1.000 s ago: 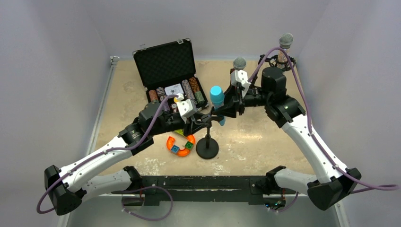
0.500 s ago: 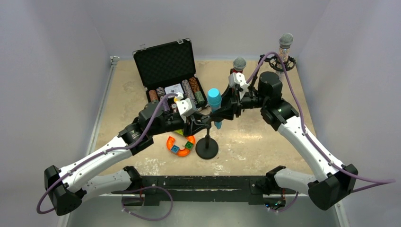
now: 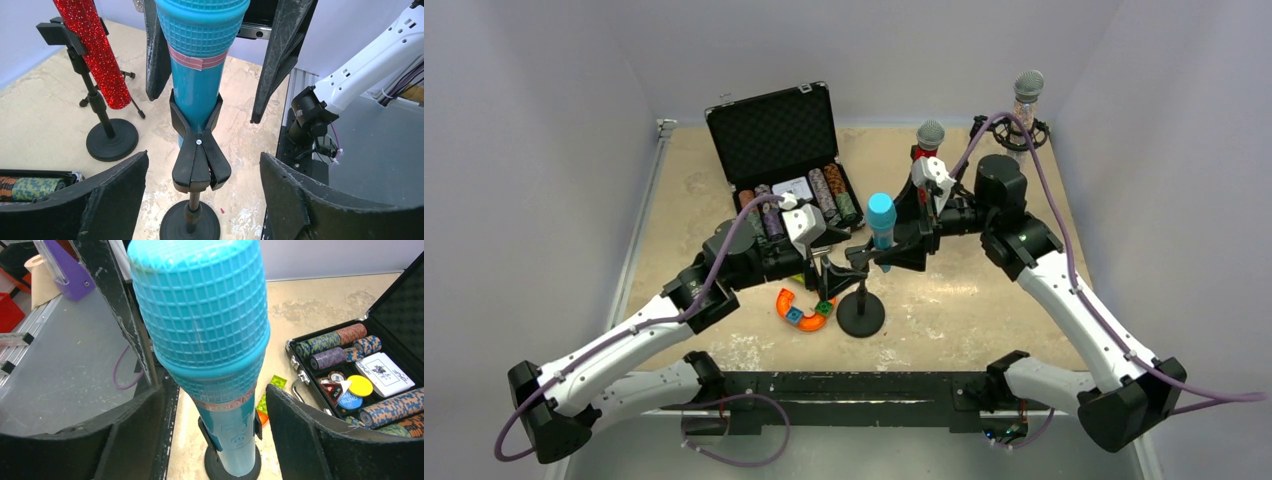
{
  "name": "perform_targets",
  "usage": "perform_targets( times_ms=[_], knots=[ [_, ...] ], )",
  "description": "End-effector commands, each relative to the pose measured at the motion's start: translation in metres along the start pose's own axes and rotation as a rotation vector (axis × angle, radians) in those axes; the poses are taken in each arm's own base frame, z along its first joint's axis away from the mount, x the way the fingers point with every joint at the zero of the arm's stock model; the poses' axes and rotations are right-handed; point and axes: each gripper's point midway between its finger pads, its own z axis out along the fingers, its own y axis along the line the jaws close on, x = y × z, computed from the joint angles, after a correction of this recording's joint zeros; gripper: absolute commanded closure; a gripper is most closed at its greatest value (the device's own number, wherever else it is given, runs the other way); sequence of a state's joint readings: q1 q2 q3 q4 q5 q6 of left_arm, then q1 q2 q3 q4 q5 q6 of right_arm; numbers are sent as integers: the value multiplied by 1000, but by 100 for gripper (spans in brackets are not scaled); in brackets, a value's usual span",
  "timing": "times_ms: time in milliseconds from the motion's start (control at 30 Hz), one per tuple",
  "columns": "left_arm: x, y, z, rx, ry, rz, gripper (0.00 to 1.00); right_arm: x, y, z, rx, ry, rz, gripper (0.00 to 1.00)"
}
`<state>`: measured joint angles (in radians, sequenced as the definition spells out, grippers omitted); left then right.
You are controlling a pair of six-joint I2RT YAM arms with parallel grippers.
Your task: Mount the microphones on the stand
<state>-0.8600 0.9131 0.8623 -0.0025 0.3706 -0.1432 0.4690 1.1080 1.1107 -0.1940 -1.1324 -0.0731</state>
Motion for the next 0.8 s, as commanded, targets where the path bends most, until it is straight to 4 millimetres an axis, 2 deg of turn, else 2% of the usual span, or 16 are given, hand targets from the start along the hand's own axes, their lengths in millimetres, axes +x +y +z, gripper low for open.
perform_targets(
  times_ms=[0,233,467,767],
  knots=[
    [-22,-6,-10,4,-63,18,13,-22,11,-10,-5,-25,-39,20],
    [-13,-4,-31,-45,-43,49,9,-26,14,-31,4,-33,-83,15],
    [-4,0,-51,-100,-58,52,4,-21,21,-45,34,-30,-146,11],
    [26,6,-69,-162,-46,16,1,-11,29,-63,84,-14,-199,9]
  ],
)
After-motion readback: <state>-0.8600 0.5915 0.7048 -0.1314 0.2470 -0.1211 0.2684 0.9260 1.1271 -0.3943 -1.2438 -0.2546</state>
